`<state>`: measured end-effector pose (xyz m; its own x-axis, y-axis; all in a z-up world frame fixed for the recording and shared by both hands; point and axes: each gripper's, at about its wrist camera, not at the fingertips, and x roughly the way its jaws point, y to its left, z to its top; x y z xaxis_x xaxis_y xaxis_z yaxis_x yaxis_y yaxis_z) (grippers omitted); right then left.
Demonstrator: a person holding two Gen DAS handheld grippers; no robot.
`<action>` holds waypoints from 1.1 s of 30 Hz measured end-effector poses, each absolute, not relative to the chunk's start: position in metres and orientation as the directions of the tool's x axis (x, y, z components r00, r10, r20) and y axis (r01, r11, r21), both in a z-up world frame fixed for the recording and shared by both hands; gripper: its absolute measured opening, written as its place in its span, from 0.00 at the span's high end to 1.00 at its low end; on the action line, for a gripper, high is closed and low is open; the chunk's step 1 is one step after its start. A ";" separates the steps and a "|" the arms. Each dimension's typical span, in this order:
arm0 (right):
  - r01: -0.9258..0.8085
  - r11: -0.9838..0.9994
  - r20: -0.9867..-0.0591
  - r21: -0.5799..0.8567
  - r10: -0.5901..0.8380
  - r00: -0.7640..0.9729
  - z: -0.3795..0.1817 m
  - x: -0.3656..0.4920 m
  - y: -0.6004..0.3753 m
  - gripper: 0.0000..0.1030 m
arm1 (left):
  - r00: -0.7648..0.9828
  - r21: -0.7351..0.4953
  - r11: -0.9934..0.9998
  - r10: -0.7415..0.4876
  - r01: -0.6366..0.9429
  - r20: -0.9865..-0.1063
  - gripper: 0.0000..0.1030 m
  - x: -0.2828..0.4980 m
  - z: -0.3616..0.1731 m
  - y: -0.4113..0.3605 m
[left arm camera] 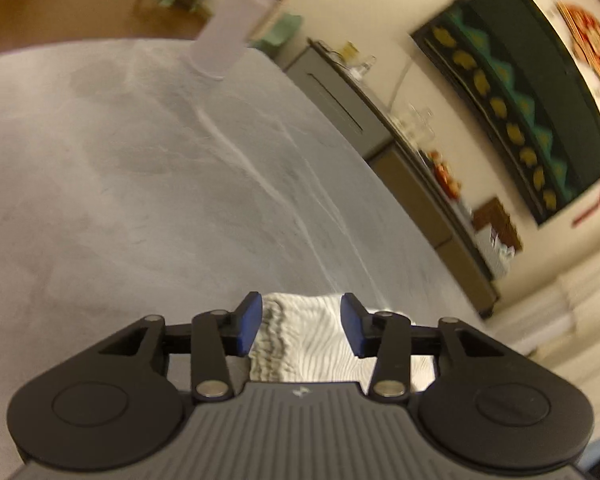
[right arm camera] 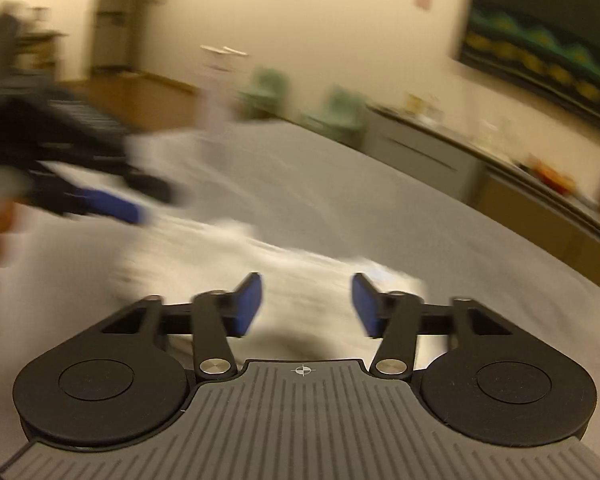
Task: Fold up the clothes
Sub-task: 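Fold the striped sweater over onto itself with both grippers into a compact bundle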
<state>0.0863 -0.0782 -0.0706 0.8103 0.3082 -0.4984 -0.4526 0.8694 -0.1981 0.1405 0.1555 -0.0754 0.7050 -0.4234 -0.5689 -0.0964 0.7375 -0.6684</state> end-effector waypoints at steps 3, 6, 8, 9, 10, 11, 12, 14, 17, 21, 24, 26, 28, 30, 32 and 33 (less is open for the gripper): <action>-0.603 0.759 -0.539 -0.246 0.410 0.736 -0.086 0.074 -0.031 0.28 | 0.704 -0.664 0.739 -0.413 -0.112 -0.578 0.56 0.142 -0.076 0.157; -0.637 0.698 -0.564 -0.328 0.396 0.724 -0.108 0.074 0.001 0.40 | 0.709 -0.666 0.736 -0.408 -0.117 -0.575 0.56 0.144 -0.076 0.158; -0.608 0.724 -0.564 -0.325 0.368 0.739 -0.108 0.082 0.005 0.80 | 0.714 -0.670 0.733 -0.406 -0.119 -0.571 0.56 0.145 -0.076 0.160; -0.590 0.743 -0.545 -0.317 0.366 0.754 -0.103 0.083 0.001 0.80 | 0.718 -0.674 0.730 -0.408 -0.115 -0.564 0.55 0.145 -0.076 0.160; -0.573 0.766 -0.521 -0.290 0.376 0.766 -0.092 0.083 -0.008 0.81 | 0.722 -0.679 0.726 -0.412 -0.109 -0.556 0.55 0.145 -0.076 0.160; -0.557 0.788 -0.497 -0.262 0.385 0.778 -0.082 0.082 -0.017 0.81 | 0.724 -0.684 0.722 -0.419 -0.101 -0.549 0.54 0.145 -0.075 0.159; -0.540 0.810 -0.471 -0.228 0.393 0.789 -0.072 0.082 -0.028 0.81 | 0.723 -0.688 0.720 -0.428 -0.089 -0.542 0.52 0.145 -0.075 0.158; -0.465 0.882 -0.426 -0.079 0.392 0.815 -0.049 0.084 -0.070 0.83 | 0.718 -0.688 0.723 -0.443 -0.068 -0.536 0.51 0.146 -0.073 0.153; -0.288 0.948 -0.423 0.135 0.318 0.848 -0.044 0.102 -0.144 0.83 | 0.701 -0.681 0.732 -0.475 -0.021 -0.532 0.51 0.148 -0.072 0.141; -0.054 0.975 -0.536 0.217 0.165 0.828 -0.082 0.146 -0.214 0.92 | 0.671 -0.654 0.753 -0.520 0.068 -0.529 0.50 0.148 -0.070 0.119; -0.033 0.994 -0.595 0.106 0.090 0.799 -0.105 0.162 -0.222 0.88 | 0.654 -0.612 0.779 -0.532 0.132 -0.537 0.49 0.145 -0.068 0.101; -0.037 0.988 -0.528 0.150 0.112 0.842 -0.095 0.146 -0.225 0.79 | 0.650 -0.589 0.792 -0.535 0.162 -0.540 0.48 0.146 -0.068 0.090; -0.099 0.979 -0.439 0.177 0.168 0.882 -0.081 0.121 -0.223 0.56 | 0.647 -0.560 0.807 -0.531 0.189 -0.547 0.48 0.147 -0.068 0.076; -0.196 0.968 -0.400 0.157 0.243 0.884 -0.073 0.106 -0.212 0.55 | 0.639 -0.525 0.819 -0.536 0.233 -0.552 0.47 0.149 -0.067 0.058; -0.255 0.956 -0.433 0.147 0.294 0.852 -0.081 0.114 -0.203 0.47 | 0.636 -0.483 0.837 -0.522 0.257 -0.568 0.47 0.147 -0.068 0.047; -0.246 0.959 -0.467 0.141 0.284 0.838 -0.089 0.123 -0.205 0.44 | 0.635 -0.460 0.848 -0.512 0.264 -0.578 0.47 0.145 -0.068 0.042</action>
